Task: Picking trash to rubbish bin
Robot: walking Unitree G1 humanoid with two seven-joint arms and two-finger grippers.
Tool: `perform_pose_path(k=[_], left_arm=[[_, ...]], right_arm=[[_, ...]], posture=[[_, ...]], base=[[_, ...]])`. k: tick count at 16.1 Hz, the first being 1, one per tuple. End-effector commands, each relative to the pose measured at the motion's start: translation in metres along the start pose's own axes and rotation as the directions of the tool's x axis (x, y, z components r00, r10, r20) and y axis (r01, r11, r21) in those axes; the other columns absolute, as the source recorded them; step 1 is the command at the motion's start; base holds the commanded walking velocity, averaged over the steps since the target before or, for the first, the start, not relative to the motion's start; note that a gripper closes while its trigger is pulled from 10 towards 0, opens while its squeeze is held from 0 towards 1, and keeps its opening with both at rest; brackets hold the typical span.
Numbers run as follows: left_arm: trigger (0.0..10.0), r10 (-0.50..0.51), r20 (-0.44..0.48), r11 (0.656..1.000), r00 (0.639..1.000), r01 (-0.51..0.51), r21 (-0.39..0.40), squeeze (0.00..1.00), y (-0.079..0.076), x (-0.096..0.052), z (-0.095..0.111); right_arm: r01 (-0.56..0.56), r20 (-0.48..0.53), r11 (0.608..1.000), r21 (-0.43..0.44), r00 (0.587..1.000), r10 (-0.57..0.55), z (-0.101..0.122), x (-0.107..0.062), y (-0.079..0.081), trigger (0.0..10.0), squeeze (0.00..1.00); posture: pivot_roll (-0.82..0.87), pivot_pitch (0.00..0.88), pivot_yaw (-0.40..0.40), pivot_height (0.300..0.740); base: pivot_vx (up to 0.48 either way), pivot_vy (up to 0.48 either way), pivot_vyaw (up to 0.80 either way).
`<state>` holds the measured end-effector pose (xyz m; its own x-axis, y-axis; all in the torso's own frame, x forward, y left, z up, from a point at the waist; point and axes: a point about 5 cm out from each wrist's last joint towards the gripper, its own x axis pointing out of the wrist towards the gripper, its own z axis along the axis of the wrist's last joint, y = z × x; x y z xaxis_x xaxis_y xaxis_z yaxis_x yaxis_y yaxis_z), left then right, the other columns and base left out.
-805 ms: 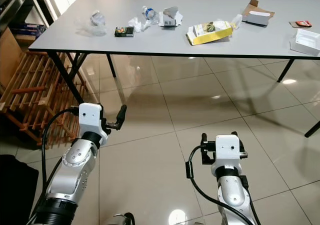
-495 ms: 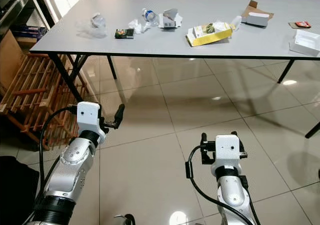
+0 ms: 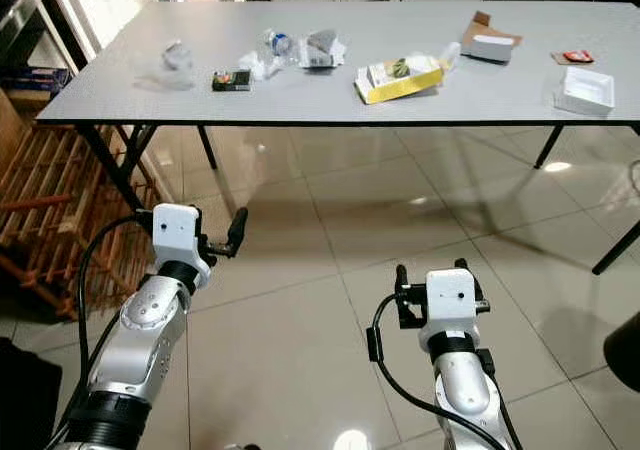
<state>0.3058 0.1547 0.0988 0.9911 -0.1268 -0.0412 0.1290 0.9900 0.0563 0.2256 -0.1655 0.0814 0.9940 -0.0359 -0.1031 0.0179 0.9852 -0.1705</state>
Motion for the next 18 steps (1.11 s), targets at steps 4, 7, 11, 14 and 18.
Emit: perform_pose_path(k=[4,7,11,14,18], left_arm=[[10.0,0.019,-0.001,1.0,1.0,-0.019,0.019,0.0,0.0042,0.002,0.0002],[10.0,0.029,-0.002,0.999,1.0,-0.029,0.025,0.0,0.0055,0.0022,0.0002],[10.0,0.042,-0.005,0.999,0.999,-0.042,0.032,0.0,0.008,0.0013,-0.0006],[10.0,0.048,-0.007,0.998,0.999,-0.048,0.035,0.0,0.0087,0.0013,-0.0013],[10.0,0.038,-0.013,0.998,0.999,-0.037,0.04,0.0,0.0068,0.0003,-0.0028]], right_arm=[[-0.02,0.027,1.0,0.008,0.999,0.02,0.0039,-0.0003,0.0021,10.0,0.0],[-0.03,0.032,1.0,0.0,0.999,0.03,0.0037,0.0003,0.0033,10.0,0.0],[-0.056,0.051,0.998,-0.025,0.997,0.058,0.0063,0.0013,0.0074,10.0,0.0],[-0.057,0.052,0.998,-0.021,0.997,0.058,0.0063,0.0026,0.008,10.0,0.0],[-0.049,0.055,0.999,-0.017,0.997,0.05,0.0066,0.0042,0.0085,10.0,0.0]], posture=[[-0.13,0.089,0.053,0.74],[-0.13,0.087,0.053,0.74],[-0.12,0.087,0.05,0.74],[-0.12,0.083,0.05,0.74],[-0.11,0.077,0.056,0.74]], base=[[0.409,0.0,0.0],[0.449,0.0,0.0],[0.474,0.0,0.38],[0.475,0.0,0.65],[0.472,0.0,0.24]])
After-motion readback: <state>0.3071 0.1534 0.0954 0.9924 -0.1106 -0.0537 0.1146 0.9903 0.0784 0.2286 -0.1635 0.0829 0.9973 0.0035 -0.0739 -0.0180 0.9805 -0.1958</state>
